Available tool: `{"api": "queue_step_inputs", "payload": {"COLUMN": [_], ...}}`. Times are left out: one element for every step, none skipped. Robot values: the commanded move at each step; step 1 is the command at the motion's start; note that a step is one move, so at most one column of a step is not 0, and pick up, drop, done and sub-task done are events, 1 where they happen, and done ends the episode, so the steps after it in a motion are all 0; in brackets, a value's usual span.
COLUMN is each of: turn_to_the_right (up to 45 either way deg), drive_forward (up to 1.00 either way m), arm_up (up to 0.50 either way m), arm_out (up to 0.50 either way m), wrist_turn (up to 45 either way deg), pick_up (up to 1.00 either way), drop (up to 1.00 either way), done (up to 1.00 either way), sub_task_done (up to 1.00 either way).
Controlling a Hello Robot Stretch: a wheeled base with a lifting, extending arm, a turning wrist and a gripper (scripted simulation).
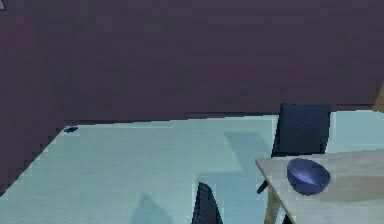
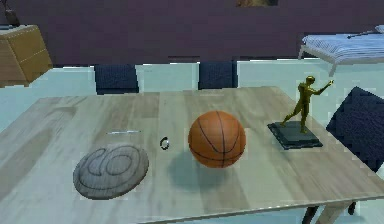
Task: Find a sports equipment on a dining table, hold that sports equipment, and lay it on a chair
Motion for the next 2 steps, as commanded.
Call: {"api": "queue_step_inputs", "payload": {"turn_to_the_right": [0.0,0.0], "drive_forward": [0.0,0.0], "arm_up": [0.38,0.0], "arm_out": [0.0,0.28], "wrist_turn": [0.0,0.0], "pick_up": [0.0,0.0], "drop": [0.0,0.0], "done": [0.0,0.0], "sub_task_done": [0.0,0.0]}}
